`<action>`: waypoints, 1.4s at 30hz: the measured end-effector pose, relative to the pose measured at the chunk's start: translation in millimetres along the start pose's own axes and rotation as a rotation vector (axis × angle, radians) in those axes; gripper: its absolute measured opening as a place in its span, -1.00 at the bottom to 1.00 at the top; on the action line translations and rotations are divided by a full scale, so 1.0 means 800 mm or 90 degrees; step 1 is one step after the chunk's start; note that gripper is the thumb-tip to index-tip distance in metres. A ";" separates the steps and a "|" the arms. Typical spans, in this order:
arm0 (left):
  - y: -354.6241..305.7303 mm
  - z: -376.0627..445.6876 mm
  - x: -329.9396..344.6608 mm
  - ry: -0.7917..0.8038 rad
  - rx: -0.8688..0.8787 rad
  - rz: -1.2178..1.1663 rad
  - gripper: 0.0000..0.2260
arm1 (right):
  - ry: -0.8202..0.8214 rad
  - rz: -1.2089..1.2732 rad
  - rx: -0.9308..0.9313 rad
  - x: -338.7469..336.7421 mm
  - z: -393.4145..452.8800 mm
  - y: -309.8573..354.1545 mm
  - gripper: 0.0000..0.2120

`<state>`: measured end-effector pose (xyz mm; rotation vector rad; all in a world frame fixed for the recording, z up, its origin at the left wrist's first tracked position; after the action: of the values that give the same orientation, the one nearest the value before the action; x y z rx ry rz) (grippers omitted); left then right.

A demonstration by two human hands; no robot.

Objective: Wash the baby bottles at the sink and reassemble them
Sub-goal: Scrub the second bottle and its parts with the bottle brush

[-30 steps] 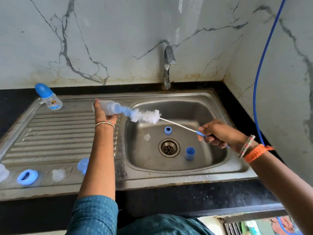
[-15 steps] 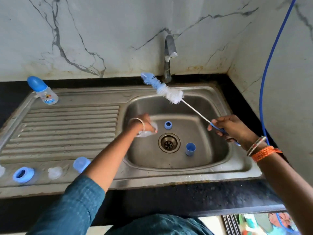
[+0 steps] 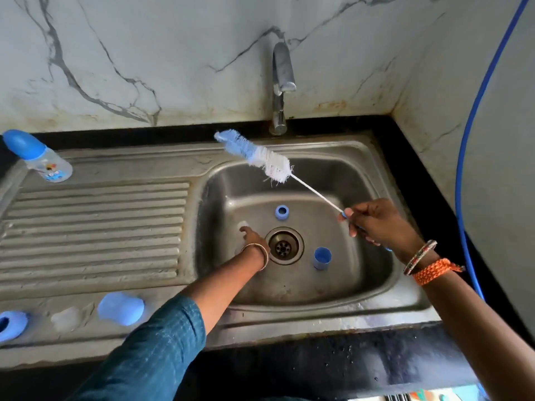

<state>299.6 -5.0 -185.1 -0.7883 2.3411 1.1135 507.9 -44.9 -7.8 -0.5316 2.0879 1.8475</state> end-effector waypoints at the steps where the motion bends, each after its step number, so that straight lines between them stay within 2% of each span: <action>1: 0.005 0.006 -0.012 -0.014 0.001 -0.053 -0.57 | -0.013 -0.027 -0.015 -0.003 0.003 0.000 -0.81; 3: 0.025 0.024 -0.047 -0.107 0.006 -0.252 -0.61 | -0.043 -0.082 -0.046 -0.013 0.013 0.002 -0.92; 5: 0.049 0.043 -0.072 -0.193 0.009 -0.471 -0.65 | -0.064 -0.119 -0.067 -0.021 0.022 0.004 -0.86; 8: 0.052 0.079 -0.081 -0.199 0.058 -0.687 -0.56 | -0.052 -0.191 -0.091 -0.022 0.037 0.010 -0.82; 10: 0.042 0.105 -0.081 -0.169 0.086 -0.697 -0.44 | -0.060 -0.192 -0.089 -0.025 0.050 0.009 -0.83; 12: 0.032 0.127 -0.077 -0.149 0.096 -0.672 -0.41 | -0.070 -0.165 -0.083 -0.028 0.062 0.006 -0.83; 16: 0.022 0.152 -0.067 -0.163 0.088 -0.601 -0.58 | -0.080 -0.138 -0.076 -0.031 0.081 0.001 -0.85; 18: 0.026 0.156 -0.068 -0.187 0.066 -0.621 -0.63 | -0.083 -0.141 -0.068 -0.031 0.087 -0.002 -0.86; 19: 0.032 0.152 -0.073 -0.215 0.057 -0.689 -0.67 | -0.083 -0.141 -0.065 -0.031 0.089 -0.002 -0.86; 21: 0.052 0.139 -0.080 -0.252 0.018 -0.941 -0.82 | -0.085 -0.135 -0.066 -0.030 0.092 0.000 -0.87; 22: 0.064 0.131 -0.079 -0.225 -0.018 -1.098 -0.87 | -0.087 -0.133 -0.071 -0.030 0.092 0.004 -0.87; 24: 0.075 0.116 -0.075 -0.080 -0.044 -1.406 -0.88 | -0.093 -0.134 -0.080 -0.029 0.087 0.012 -0.88; 27: 0.099 0.085 -0.076 0.074 -0.011 -1.713 -0.96 | -0.103 -0.147 -0.093 -0.028 0.076 0.028 -0.87; 28: 0.110 0.072 -0.074 0.116 0.001 -1.812 -0.93 | -0.104 -0.164 -0.100 -0.026 0.070 0.033 -0.86; 29: 0.122 0.057 -0.072 0.141 0.019 -1.901 -0.86 | -0.107 -0.185 -0.109 -0.025 0.063 0.039 -0.85; 31: 0.148 0.030 -0.068 0.130 0.048 -2.032 -0.81 | -0.132 -0.198 -0.123 -0.030 0.049 0.048 -0.83; 36: 0.206 -0.029 -0.037 -0.064 0.066 -2.147 -0.82 | -0.193 -0.184 -0.184 -0.046 -0.002 0.071 -0.82; 42: 0.242 -0.071 -0.022 -0.129 0.174 -2.127 -0.72 | -0.153 -0.220 -0.185 -0.052 -0.033 0.069 -0.86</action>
<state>179.0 55.0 -33.6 -1.8877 -0.8725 -0.7583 519.6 -62.6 63.1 -0.6552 1.4782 1.9054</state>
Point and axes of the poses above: each hand's wrist, its own z-axis towards the middle knuckle, its own x-axis out of the palm, y = z × x, the point moved 8 cm from there along z, towards the middle knuckle, and after that the axes turned 8 degrees about -x, right-handed, at the moved point
